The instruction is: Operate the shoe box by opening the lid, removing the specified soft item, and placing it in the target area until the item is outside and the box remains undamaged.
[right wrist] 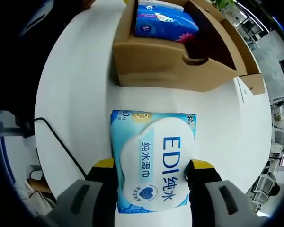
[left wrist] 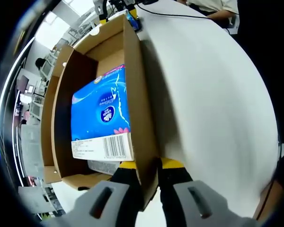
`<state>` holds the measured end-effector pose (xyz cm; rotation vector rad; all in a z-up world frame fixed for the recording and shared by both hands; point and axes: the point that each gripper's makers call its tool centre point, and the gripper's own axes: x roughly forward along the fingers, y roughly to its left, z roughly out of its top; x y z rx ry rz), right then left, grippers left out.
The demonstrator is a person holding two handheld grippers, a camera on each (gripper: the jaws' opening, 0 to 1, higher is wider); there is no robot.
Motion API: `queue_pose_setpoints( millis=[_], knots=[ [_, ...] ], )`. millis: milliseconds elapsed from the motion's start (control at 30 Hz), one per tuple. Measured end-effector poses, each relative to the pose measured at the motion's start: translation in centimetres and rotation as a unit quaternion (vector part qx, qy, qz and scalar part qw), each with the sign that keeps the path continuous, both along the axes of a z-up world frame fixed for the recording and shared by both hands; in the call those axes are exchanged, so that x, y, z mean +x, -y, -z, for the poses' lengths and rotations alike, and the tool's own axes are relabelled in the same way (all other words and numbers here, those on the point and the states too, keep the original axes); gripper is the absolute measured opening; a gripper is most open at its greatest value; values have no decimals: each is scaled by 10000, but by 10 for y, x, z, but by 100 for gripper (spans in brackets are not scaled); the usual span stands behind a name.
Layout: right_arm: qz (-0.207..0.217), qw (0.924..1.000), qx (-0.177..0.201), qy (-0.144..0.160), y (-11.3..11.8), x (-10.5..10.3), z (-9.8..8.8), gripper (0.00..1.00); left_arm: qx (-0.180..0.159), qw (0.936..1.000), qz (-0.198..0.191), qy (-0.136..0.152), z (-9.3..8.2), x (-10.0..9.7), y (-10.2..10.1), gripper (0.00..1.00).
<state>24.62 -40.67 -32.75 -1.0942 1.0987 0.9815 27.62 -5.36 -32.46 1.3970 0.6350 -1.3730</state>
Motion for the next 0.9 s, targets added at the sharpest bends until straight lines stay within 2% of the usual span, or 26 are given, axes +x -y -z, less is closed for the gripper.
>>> queue_pose_setpoints(
  millis=[300, 600, 900],
  knots=[
    [23, 9998, 22, -175, 1, 1, 8, 63, 7, 10000, 11, 13, 0, 0, 0, 11],
    [28, 9998, 51, -181, -1, 1, 18, 69, 8, 10000, 13, 15, 0, 0, 0, 11],
    [104, 9991, 243, -324, -3, 3, 22, 72, 12, 10000, 11, 19, 0, 0, 0, 11]
  ],
)
